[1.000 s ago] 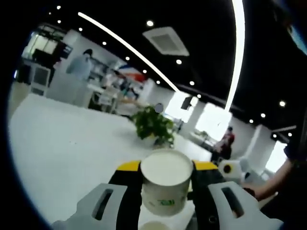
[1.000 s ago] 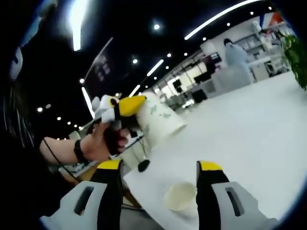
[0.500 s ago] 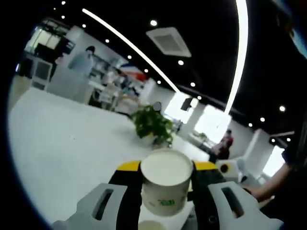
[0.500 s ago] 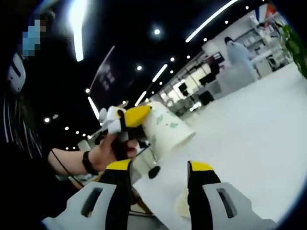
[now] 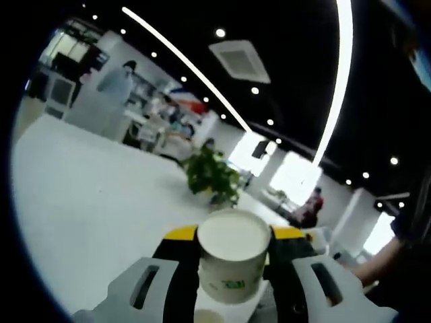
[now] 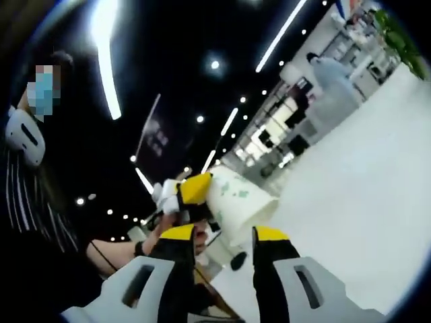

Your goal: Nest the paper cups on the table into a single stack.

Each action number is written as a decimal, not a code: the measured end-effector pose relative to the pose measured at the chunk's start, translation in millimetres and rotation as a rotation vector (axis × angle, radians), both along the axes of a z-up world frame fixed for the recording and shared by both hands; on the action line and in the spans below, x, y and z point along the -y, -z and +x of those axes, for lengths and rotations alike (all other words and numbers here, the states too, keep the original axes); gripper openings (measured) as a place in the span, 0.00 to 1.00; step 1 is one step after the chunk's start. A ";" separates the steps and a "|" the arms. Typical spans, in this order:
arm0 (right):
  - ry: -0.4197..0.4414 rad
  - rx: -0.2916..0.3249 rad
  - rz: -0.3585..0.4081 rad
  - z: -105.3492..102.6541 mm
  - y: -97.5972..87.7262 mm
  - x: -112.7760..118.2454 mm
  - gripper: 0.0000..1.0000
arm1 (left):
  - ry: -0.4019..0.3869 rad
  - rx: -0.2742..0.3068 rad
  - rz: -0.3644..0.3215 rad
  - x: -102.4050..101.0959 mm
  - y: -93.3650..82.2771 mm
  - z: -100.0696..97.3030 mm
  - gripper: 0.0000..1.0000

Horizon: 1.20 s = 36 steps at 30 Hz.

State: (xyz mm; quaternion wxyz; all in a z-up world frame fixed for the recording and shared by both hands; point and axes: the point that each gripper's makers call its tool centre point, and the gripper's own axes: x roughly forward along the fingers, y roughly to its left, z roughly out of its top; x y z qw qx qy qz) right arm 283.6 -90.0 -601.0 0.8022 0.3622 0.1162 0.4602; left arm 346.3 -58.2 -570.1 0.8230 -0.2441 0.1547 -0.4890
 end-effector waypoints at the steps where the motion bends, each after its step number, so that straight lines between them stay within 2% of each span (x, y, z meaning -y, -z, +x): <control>1: 0.001 0.000 0.013 0.6 -1.2 0.4 0.30 | 0.002 0.002 -0.002 0.1 -0.3 -0.3 0.38; 6: -0.019 -0.019 0.061 -0.7 -5.3 -1.4 0.27 | 0.005 0.002 -0.004 0.7 -0.3 -0.9 0.38; 16: -0.025 -0.031 0.095 0.2 -6.6 0.6 0.19 | 0.025 0.010 -0.023 4.1 -4.3 -3.6 0.38; 25: -0.030 -0.029 0.098 -1.9 -8.5 -1.4 0.18 | 0.045 0.017 -0.025 7.2 -6.3 -5.7 0.38; 36: -0.026 -0.038 0.151 -1.7 -12.9 1.5 0.13 | 0.070 0.013 -0.053 10.7 -11.1 -12.7 0.38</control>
